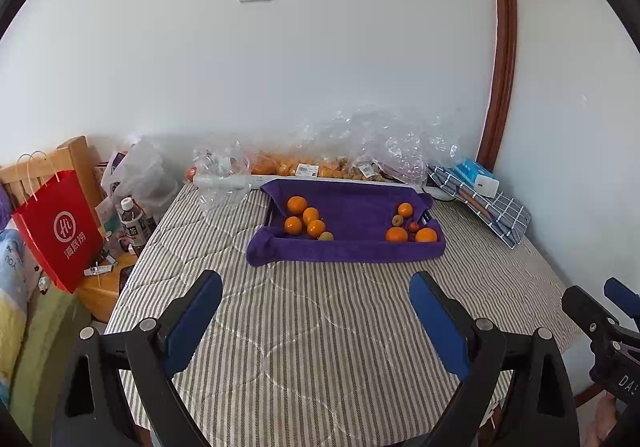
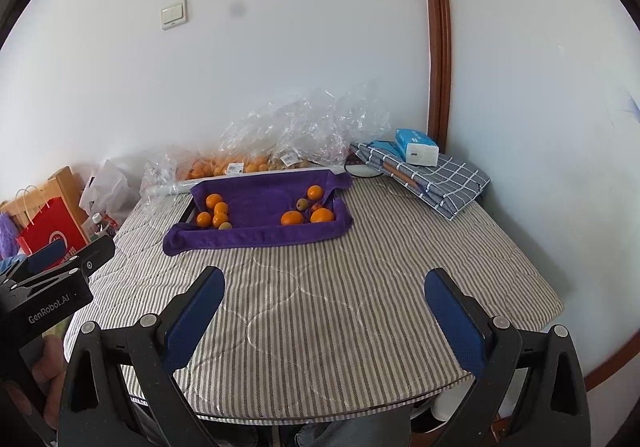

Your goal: Organize fruits

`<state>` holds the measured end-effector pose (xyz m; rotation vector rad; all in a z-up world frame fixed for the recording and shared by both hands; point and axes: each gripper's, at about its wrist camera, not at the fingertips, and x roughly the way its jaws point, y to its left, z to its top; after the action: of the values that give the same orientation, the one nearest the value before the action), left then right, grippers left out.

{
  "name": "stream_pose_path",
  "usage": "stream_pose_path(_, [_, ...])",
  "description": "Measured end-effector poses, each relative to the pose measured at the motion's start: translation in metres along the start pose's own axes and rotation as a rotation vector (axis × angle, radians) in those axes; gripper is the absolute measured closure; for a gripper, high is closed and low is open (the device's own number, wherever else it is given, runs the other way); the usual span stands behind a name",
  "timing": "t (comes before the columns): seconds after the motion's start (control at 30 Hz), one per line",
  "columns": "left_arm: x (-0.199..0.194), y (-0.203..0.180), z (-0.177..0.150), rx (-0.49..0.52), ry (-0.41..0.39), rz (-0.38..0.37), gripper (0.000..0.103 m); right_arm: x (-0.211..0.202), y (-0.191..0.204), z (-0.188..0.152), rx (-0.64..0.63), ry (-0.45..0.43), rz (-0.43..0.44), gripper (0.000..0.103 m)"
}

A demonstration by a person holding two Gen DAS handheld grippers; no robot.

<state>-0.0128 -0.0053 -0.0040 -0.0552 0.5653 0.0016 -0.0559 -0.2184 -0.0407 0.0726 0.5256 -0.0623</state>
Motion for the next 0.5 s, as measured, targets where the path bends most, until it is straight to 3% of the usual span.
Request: stream_pose_path(0.5, [-0.0035, -0.0033, -0.0015, 0.000, -0.004, 0.007, 0.008, -0.0019, -0.0014, -0.0003, 0.002, -0.006, -0.005, 0.004])
